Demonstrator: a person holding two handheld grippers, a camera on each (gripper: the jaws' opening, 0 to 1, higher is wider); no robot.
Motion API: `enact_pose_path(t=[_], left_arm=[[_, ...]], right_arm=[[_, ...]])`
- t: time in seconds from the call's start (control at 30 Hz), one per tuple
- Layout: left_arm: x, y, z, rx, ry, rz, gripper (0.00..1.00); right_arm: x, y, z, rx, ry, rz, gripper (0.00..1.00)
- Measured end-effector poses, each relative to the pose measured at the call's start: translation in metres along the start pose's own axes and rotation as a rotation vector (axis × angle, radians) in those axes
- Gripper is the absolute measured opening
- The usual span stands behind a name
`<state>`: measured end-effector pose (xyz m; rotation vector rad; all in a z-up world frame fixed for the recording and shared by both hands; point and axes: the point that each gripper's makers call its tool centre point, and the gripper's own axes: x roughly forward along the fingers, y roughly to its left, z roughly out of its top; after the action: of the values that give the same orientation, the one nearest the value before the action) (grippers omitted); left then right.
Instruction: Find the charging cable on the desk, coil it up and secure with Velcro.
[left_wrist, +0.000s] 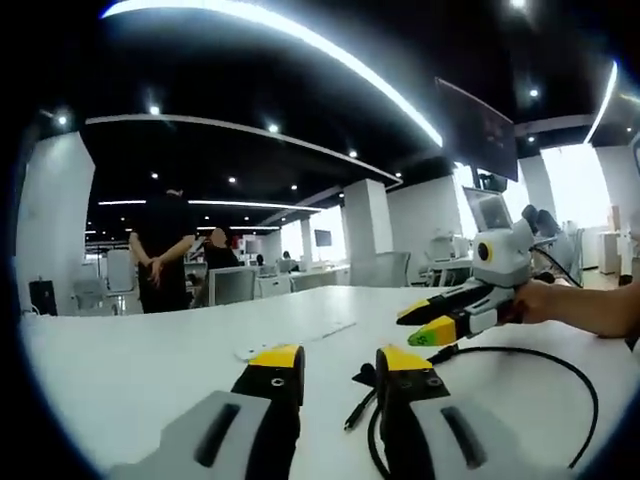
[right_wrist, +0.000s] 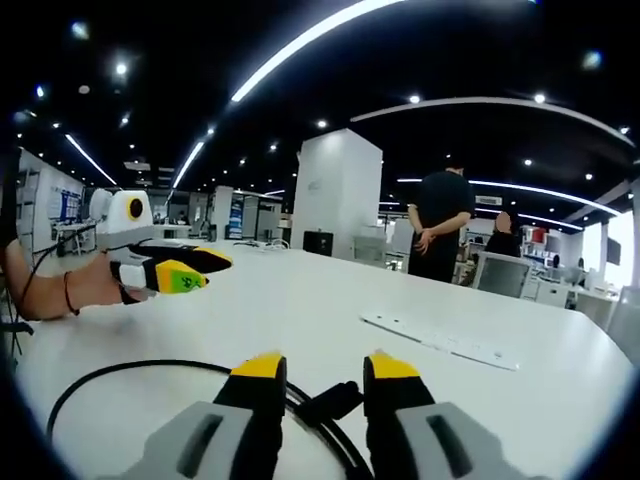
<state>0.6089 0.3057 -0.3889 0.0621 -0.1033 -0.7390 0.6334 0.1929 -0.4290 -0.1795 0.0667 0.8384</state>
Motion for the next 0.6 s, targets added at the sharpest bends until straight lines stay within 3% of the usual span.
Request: enact_pose_path(t=[0.6], left_arm=[[-0.002, -0.005, 0.011, -0.027, -0.053, -0.020, 0.29]], right_arm=[[-0.008, 0.015, 0.019, -0.035, -0.078, 0.007, 0.33]])
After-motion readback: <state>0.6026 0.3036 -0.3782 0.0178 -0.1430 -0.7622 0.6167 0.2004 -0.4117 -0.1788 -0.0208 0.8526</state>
